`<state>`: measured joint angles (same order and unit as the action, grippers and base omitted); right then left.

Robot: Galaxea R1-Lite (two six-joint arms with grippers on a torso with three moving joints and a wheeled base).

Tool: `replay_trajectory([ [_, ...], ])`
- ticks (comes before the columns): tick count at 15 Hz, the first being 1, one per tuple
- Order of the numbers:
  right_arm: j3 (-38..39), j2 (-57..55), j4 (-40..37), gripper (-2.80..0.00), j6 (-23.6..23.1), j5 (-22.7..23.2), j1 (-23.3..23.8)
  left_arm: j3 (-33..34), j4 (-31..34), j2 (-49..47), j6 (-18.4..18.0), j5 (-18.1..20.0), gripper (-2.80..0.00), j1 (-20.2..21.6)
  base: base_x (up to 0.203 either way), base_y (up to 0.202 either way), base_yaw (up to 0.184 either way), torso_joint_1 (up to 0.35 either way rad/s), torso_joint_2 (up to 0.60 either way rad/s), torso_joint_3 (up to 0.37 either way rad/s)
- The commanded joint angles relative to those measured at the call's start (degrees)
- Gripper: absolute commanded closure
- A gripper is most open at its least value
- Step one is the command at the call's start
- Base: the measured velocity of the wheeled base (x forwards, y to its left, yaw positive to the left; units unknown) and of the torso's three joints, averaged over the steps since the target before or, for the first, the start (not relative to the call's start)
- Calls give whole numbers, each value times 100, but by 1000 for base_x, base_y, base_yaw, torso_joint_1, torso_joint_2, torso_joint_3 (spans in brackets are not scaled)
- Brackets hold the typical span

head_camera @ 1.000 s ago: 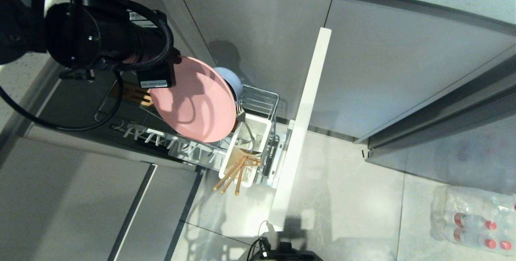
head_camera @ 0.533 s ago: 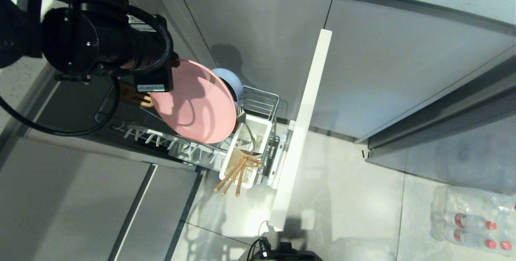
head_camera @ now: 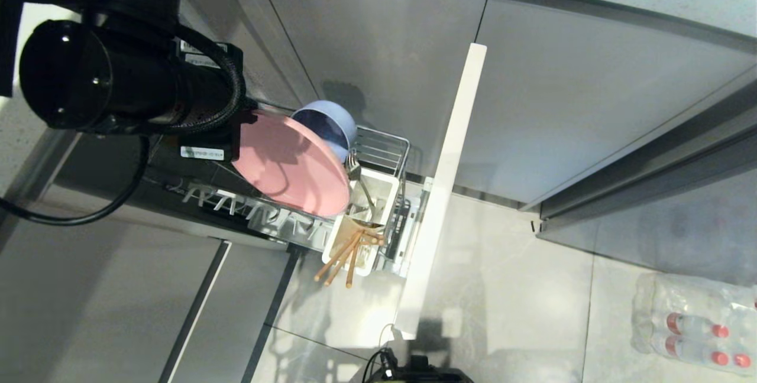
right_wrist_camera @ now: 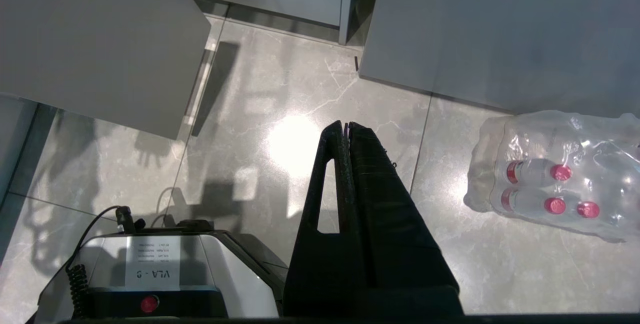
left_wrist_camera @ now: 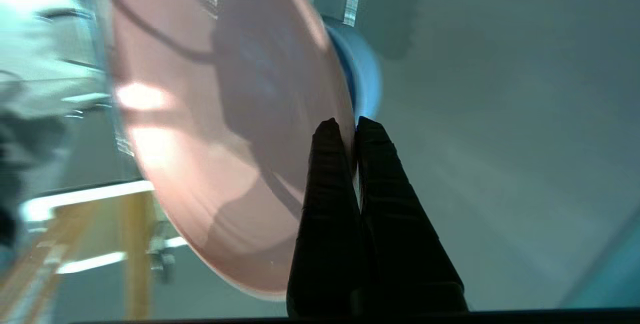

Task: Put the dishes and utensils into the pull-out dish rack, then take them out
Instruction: Pick up the plate and place it in the cupboard

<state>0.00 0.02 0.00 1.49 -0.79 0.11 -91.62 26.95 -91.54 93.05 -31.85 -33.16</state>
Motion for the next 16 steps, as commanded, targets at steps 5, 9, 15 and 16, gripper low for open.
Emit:
replay_trajectory([
  [5, 0, -2, 0, 0, 1, 0, -1, 145, 47, -74, 48, -23, 0, 37, 0, 0, 0, 0, 0, 0],
  [9, 0, -2, 0, 0, 2, 0, -2, 268, 29, -154, 55, -23, 0, 222, 0, 0, 0, 0, 0, 0],
  [15, 0, -2, 0, 0, 8, 0, -2, 277, 12, -250, 38, -14, 0, 512, 0, 0, 0, 0, 0, 0],
  [16, 0, -2, 0, 0, 1, 0, -2, 279, 20, -262, 16, -14, 0, 515, 0, 0, 0, 0, 0, 0],
])
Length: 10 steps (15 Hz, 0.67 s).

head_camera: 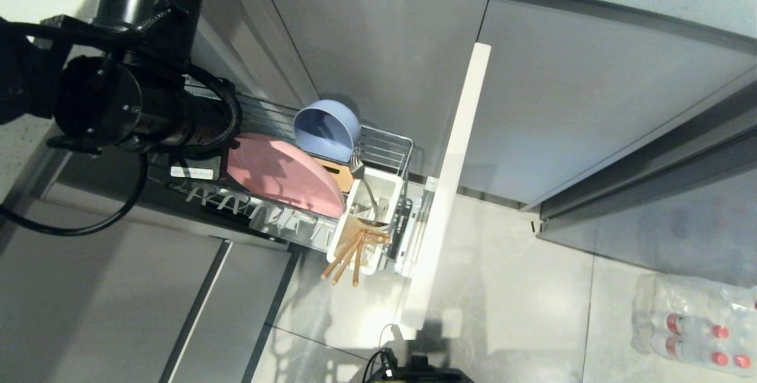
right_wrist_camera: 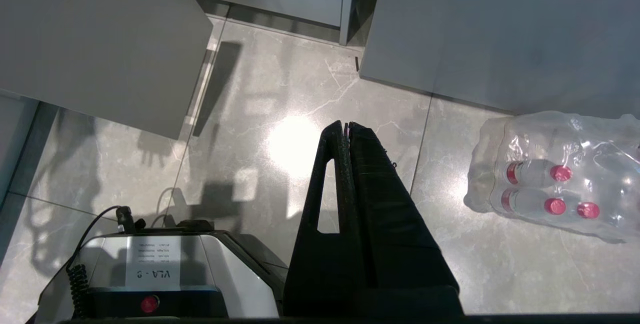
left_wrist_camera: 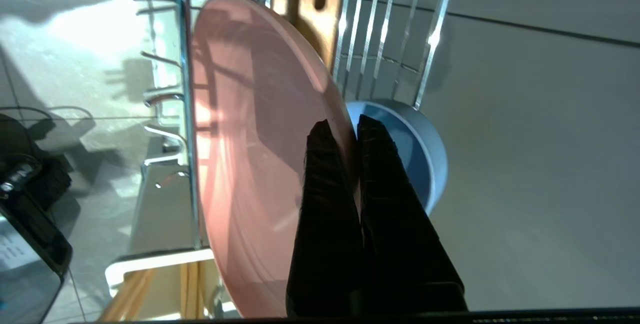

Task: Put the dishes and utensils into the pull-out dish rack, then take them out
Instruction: Pick up the plate and place it in the cupboard

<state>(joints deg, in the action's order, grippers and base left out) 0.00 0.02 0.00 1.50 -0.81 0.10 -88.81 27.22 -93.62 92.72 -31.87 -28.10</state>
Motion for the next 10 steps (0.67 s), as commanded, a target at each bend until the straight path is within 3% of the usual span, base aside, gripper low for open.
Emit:
replay_trajectory([
  [1, 0, -2, 0, 0, -1, 2, -1, 4, -6, -60, 36, -13, 0, 32, 0, 0, 0, 0, 0, 0],
  [10, 0, -2, 0, 0, -1, 2, -1, 109, 11, -191, -44, -13, 0, 94, 0, 0, 0, 0, 0, 0],
])
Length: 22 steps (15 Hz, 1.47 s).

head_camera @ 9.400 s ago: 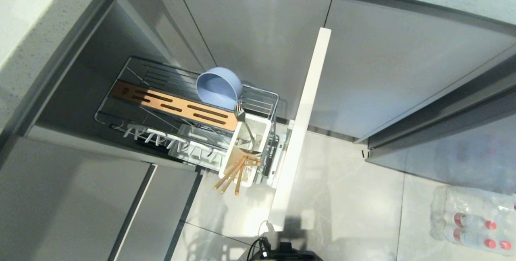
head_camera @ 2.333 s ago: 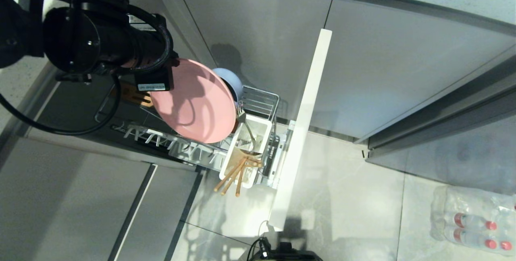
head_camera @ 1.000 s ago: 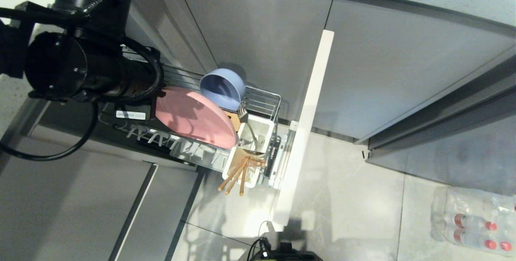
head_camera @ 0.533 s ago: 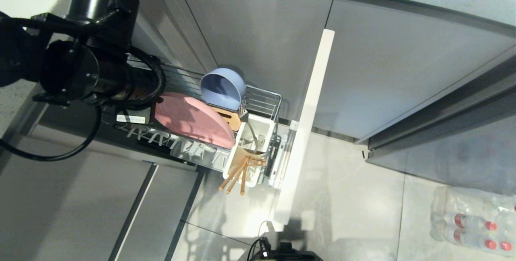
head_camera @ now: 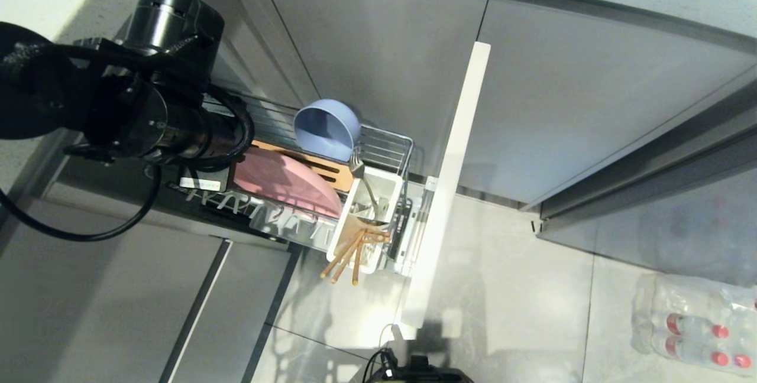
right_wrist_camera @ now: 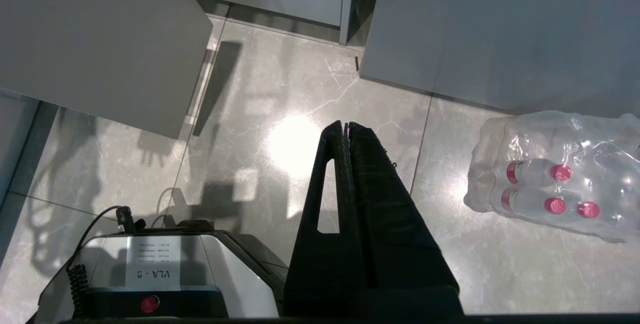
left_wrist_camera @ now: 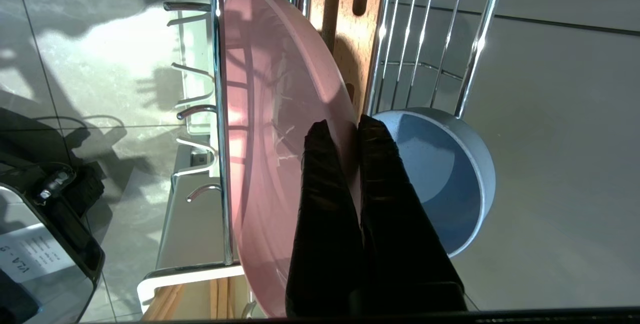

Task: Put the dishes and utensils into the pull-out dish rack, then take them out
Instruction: Pick up the plate and place it in the cupboard

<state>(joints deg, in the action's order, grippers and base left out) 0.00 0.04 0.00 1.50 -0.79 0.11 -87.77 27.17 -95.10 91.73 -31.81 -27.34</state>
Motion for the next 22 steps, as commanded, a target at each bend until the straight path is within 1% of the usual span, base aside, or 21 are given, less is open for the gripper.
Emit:
replay_trajectory([
  [1, 0, -4, 0, 0, 0, 0, -2, 5, 16, -44, 55, -19, 0, 18, 0, 0, 0, 0, 0, 0],
  [9, 0, -4, 0, 0, 0, 0, 7, -39, 7, -79, 55, 25, 0, 35, 0, 0, 0, 0, 0, 0],
  [13, 0, -4, 0, 0, 0, 0, -2, -55, 25, -61, -66, -19, 0, 35, 0, 0, 0, 0, 0, 0],
  [18, 0, -4, 0, 0, 2, 0, 3, -102, 16, -45, -103, -19, 0, 7, 0, 0, 0, 0, 0, 0],
  [19, 0, -4, 0, 0, 0, 0, 7, -126, 25, -53, -103, -27, -280, -13, 0, 0, 0, 0, 0, 0],
  [22, 0, -4, 0, 0, 0, -1, -2, -138, 84, -44, -132, -27, -280, -38, 0, 0, 0, 10, 1, 0],
])
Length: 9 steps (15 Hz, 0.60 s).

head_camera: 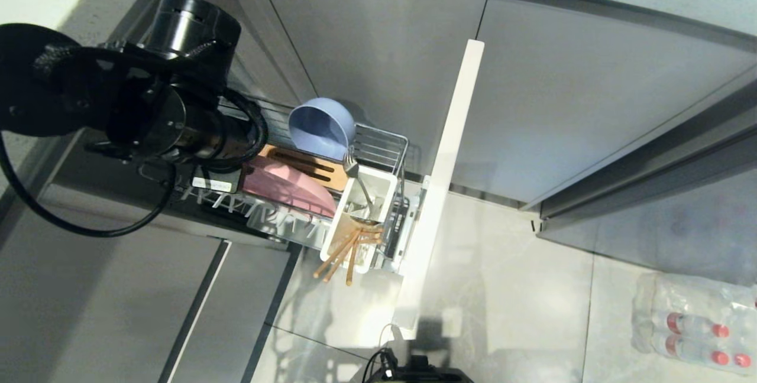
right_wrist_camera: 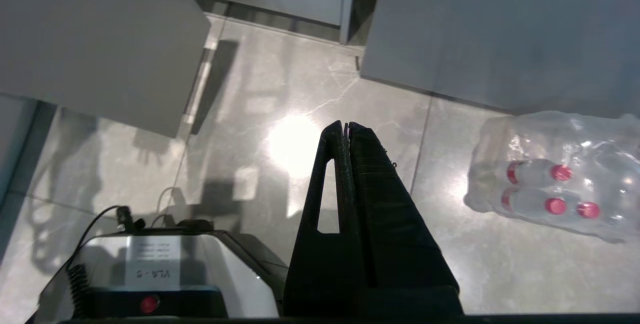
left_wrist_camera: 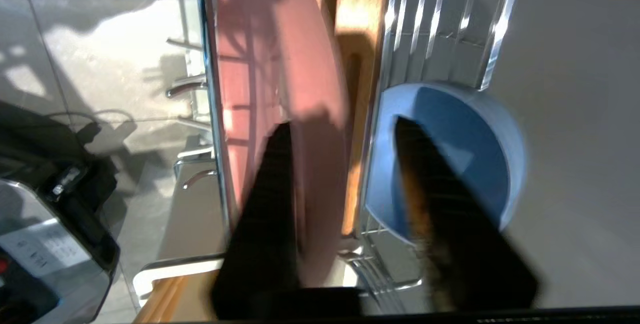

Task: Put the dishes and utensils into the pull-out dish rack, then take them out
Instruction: Pick up the plate and place it in the cupboard

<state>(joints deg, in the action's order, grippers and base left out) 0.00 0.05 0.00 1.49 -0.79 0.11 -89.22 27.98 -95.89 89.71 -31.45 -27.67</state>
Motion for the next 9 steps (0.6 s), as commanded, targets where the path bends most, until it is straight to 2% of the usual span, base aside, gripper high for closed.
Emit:
replay_trajectory([
  [1, 0, -5, 0, 0, 0, 0, 7, -30, 131, 29, 40, -54, -280, -9, 0, 0, 0, 0, 0, 0],
  [9, 0, -5, 0, 0, 0, 0, 6, -397, 758, 54, 33, -71, -280, -218, 0, 0, 0, 0, 0, 0],
])
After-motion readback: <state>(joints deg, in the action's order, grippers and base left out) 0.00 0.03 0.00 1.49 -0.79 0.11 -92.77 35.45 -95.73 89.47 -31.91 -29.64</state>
